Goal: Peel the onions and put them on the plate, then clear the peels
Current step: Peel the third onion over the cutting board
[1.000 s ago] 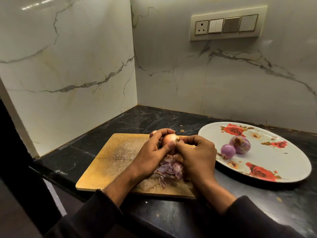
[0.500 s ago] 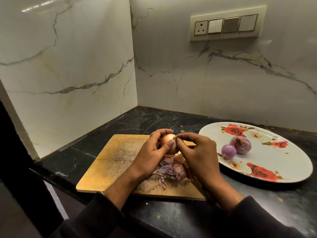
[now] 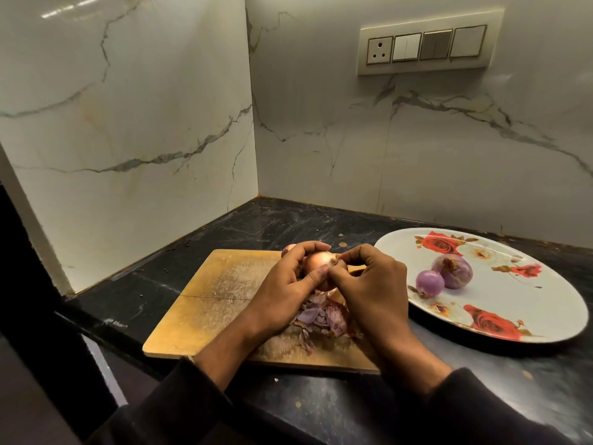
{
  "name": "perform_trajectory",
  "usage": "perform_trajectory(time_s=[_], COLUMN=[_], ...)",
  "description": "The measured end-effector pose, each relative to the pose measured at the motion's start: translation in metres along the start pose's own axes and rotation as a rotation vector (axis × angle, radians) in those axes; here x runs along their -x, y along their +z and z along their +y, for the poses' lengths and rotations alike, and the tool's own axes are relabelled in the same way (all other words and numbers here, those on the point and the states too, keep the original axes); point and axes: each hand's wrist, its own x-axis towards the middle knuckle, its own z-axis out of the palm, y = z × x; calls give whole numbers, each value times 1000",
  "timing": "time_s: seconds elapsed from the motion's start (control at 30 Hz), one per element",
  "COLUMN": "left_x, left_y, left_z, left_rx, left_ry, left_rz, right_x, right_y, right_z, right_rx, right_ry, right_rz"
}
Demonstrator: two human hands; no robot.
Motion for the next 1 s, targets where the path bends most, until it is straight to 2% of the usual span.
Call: perform_trajectory(time_s=[0.17, 0.4, 0.77, 1.0], left_x=[0, -1, -3, -2], left_y=[-1, -1, 0, 2], left_z=[1, -1, -3, -2], left_rx=[69, 90, 90, 40], left_ry=[-26, -45, -78, -23], left_rz=[-22, 1, 62, 6], right_x=[3, 0, -8, -8], right_y=[5, 2, -5, -5], right_z=[2, 4, 8, 8], right_rx=[50, -39, -165, -57], right_ry=[-61, 33, 72, 75], right_rz=[27, 24, -158, -37])
